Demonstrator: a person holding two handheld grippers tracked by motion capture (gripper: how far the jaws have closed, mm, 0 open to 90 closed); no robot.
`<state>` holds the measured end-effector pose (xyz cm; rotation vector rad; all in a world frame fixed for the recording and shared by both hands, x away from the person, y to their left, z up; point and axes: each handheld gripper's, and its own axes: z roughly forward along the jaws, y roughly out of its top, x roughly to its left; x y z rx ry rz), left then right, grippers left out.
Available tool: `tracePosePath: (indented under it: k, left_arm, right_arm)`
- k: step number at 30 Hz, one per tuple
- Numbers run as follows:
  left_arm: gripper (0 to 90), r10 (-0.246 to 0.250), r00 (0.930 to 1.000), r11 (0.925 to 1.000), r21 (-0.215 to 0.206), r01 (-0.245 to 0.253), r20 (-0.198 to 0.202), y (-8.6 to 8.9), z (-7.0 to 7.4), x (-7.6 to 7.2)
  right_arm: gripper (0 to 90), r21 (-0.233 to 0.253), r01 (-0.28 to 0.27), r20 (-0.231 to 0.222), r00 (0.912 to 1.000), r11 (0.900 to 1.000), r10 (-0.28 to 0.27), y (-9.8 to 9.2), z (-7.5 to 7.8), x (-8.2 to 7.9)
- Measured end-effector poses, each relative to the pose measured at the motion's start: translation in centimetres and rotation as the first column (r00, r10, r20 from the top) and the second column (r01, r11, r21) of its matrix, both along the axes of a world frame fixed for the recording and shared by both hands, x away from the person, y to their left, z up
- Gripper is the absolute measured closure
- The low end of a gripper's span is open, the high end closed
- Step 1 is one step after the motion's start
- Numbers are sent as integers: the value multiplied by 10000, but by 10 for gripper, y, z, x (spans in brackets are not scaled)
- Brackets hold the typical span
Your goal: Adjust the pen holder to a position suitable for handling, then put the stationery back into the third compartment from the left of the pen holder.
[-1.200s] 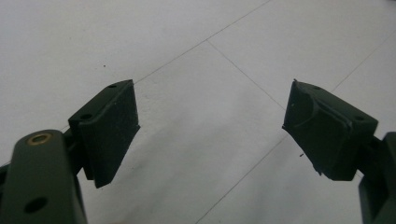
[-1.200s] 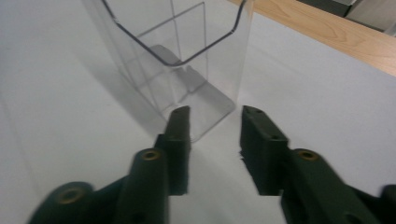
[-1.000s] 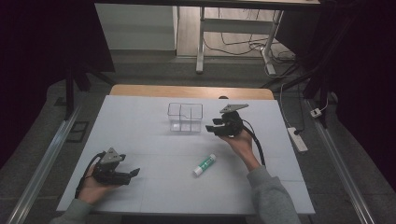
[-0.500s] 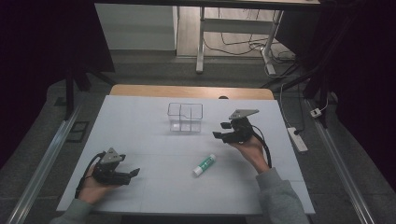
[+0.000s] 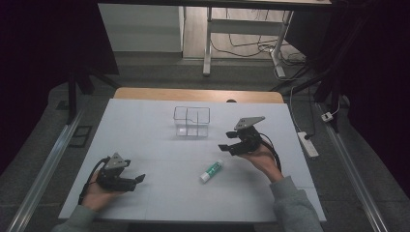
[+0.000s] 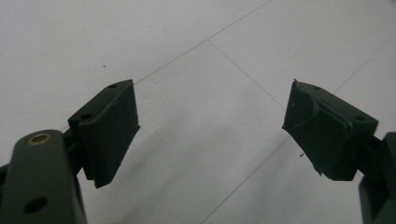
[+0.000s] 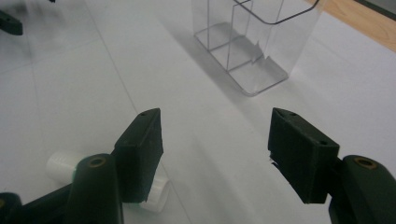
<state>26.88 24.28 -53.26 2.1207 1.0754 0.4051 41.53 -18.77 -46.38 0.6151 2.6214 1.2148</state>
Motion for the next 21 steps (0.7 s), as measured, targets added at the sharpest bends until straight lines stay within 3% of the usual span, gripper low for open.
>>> tracePosePath:
  k: [7,15,21]
  left_arm:
    - [172,-21,10000,10000,21,21,-11,0,0,0]
    - [172,-24,10000,10000,22,24,18,-1,0,0]
    - [172,-58,10000,10000,57,58,21,-2,0,-1]
  right_arm:
    - [333,-311,-657,-115,9978,9974,654,2,-2,-5]
    - [310,-780,-1586,6,9873,9843,1591,11,-1,-13]
    - [317,-958,-1924,120,9808,9766,1944,17,-2,-18]
